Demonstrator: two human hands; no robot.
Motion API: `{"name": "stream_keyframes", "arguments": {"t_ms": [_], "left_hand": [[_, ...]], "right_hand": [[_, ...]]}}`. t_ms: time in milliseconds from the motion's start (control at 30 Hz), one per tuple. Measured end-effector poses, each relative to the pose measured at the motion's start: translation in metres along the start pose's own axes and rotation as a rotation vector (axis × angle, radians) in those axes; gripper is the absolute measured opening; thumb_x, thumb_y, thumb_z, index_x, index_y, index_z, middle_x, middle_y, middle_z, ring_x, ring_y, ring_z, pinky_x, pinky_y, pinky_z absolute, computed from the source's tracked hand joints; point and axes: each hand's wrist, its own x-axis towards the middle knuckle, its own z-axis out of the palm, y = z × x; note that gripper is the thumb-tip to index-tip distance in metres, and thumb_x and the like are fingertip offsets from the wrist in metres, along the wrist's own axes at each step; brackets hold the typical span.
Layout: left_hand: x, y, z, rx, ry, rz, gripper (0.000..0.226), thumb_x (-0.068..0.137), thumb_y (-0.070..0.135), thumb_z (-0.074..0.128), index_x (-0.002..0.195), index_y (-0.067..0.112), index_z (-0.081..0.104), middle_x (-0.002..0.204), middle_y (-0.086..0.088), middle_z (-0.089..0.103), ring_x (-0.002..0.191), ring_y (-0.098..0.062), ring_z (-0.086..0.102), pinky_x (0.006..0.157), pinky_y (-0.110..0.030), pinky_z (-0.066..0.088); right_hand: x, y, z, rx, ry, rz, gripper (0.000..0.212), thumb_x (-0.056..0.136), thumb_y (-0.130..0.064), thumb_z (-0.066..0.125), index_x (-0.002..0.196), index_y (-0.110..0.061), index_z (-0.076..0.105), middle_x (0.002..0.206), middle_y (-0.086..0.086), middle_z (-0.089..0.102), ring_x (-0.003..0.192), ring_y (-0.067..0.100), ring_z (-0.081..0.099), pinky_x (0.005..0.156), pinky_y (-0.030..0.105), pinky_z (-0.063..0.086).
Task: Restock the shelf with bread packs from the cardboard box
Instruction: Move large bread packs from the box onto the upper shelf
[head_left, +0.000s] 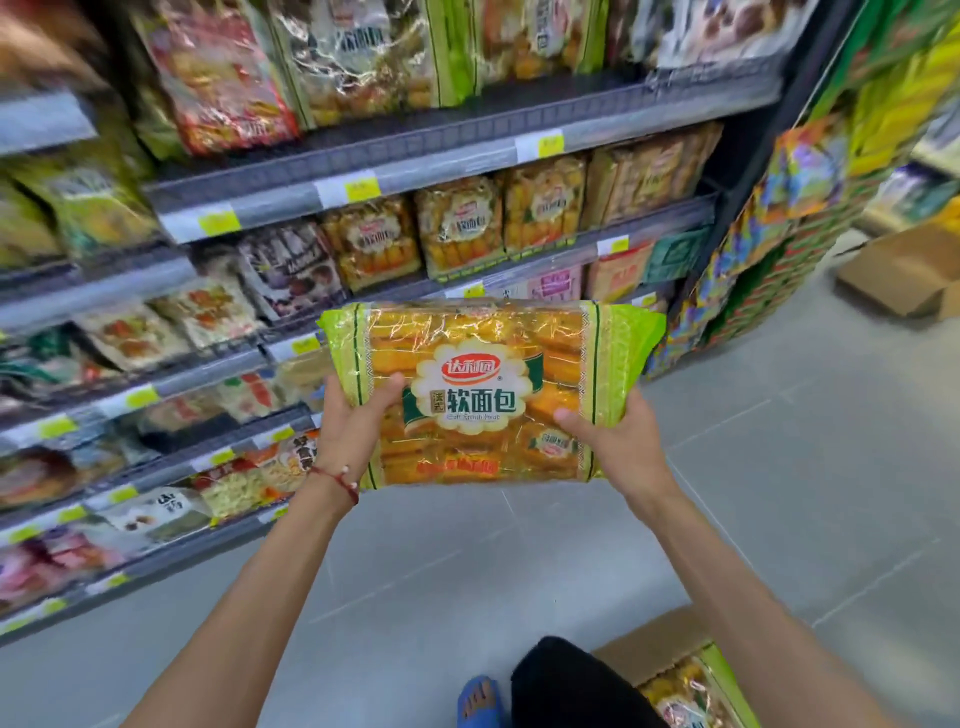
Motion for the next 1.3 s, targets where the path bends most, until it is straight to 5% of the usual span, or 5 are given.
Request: {"name": "stream_keyframes", "arguments": {"t_ms": [467, 700, 867, 1133, 1300], "left_hand": [[0.183, 0.128, 0.041, 0.035, 0.165, 0.274, 0.061, 0.090, 0.047, 0.066, 0.142, 0.024, 0.042, 0.137, 0.014, 0.051, 0.125, -0.008, 0.049, 0.112, -0.037, 0.038], [0.264, 0.194, 0.059, 0.012, 0.357, 0.384, 0.070, 0.089, 0.048, 0.066, 0.148, 0.022, 0.038, 0.139, 0.008, 0.053, 0.127, -0.010, 0.050, 0.109, -0.032, 0.039], [0.309, 0.229, 0.054, 0.009, 0.472, 0.430, 0.058, 0.090, 0.044, 0.067, 0.140, 0.022, 0.048, 0.130, 0.010, 0.060, 0.116, -0.005, 0.057, 0.105, -0.030, 0.044], [0.393, 0.249, 0.043, 0.002, 0.449, 0.258, 0.065, 0.085, 0.061, 0.064, 0.126, 0.014, 0.046, 0.118, 0.000, 0.054, 0.112, -0.019, 0.053, 0.098, -0.037, 0.046], [0.462, 0.232, 0.026, 0.002, 0.361, 0.277, 0.124, 0.048, 0.066, 0.090, 0.150, 0.024, 0.035, 0.144, -0.004, 0.055, 0.132, -0.023, 0.053, 0.109, -0.044, 0.045]], "right_hand": [[0.246, -0.105, 0.045, 0.018, -0.087, -0.247, 0.081, 0.087, -0.017, 0.080, 0.153, -0.010, 0.034, 0.123, -0.016, 0.046, 0.110, -0.012, 0.032, 0.088, -0.004, 0.027], [0.372, -0.169, 0.071, -0.040, -0.141, -0.380, 0.057, 0.087, -0.026, 0.081, 0.135, -0.016, 0.053, 0.114, -0.024, 0.059, 0.089, -0.025, 0.055, 0.076, -0.005, 0.036], [0.428, -0.209, 0.096, -0.031, -0.135, -0.423, 0.066, 0.083, -0.036, 0.084, 0.140, -0.020, 0.054, 0.129, -0.011, 0.068, 0.119, 0.002, 0.064, 0.106, 0.029, 0.049], [0.502, -0.236, 0.148, -0.028, -0.118, -0.417, 0.075, 0.077, -0.046, 0.086, 0.137, -0.015, 0.054, 0.124, -0.010, 0.067, 0.119, 0.011, 0.062, 0.107, 0.036, 0.048], [0.537, -0.236, 0.178, -0.019, -0.123, -0.380, 0.067, 0.083, -0.023, 0.085, 0.140, -0.010, 0.052, 0.122, -0.001, 0.070, 0.114, 0.017, 0.066, 0.102, 0.032, 0.050]]}}
